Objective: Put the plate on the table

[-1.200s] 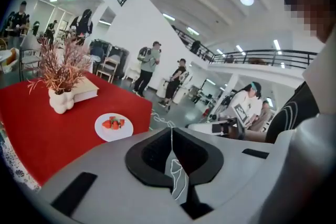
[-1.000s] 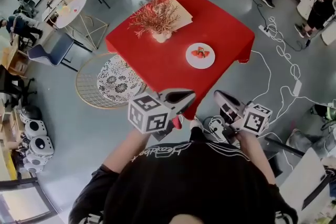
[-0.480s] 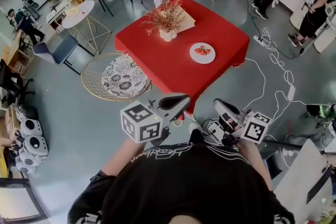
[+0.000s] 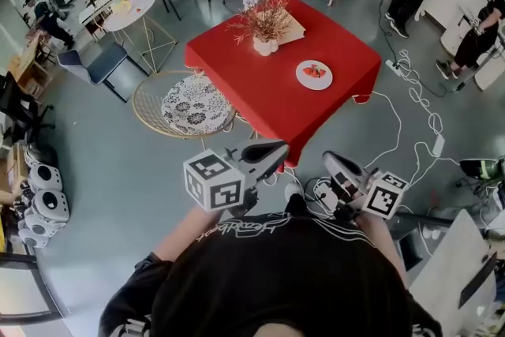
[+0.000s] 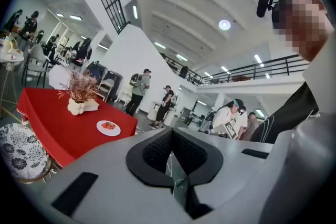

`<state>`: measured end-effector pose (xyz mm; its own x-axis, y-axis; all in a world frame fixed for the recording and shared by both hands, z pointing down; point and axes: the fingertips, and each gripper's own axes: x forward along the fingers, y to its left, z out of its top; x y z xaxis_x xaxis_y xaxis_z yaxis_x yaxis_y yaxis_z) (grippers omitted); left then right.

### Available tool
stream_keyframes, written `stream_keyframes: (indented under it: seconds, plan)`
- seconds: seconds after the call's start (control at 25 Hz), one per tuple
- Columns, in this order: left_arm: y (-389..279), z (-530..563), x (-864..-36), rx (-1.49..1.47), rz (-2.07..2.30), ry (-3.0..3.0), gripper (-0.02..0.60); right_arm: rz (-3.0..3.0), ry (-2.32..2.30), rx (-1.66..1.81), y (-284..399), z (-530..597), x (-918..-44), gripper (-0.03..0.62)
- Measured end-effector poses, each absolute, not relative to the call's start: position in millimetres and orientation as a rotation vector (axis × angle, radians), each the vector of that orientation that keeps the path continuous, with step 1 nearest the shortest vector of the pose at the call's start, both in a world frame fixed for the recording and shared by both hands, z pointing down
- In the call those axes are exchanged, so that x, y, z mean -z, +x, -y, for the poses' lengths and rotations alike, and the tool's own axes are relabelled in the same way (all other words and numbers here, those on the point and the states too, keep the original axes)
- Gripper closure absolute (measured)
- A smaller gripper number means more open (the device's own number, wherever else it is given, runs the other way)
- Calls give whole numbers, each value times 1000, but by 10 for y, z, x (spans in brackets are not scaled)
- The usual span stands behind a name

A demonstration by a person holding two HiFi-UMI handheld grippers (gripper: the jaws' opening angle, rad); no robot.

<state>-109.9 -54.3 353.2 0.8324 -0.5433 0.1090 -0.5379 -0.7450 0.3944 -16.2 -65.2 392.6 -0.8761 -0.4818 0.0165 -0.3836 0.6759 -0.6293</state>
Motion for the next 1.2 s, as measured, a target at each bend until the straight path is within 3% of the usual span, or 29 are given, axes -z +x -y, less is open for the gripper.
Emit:
stream_keyframes:
  seconds: [1.2]
  plan:
    - [-970, 490, -3522, 51, 735, 2597, 574, -2765, -780, 943, -97, 549, -3940, 586]
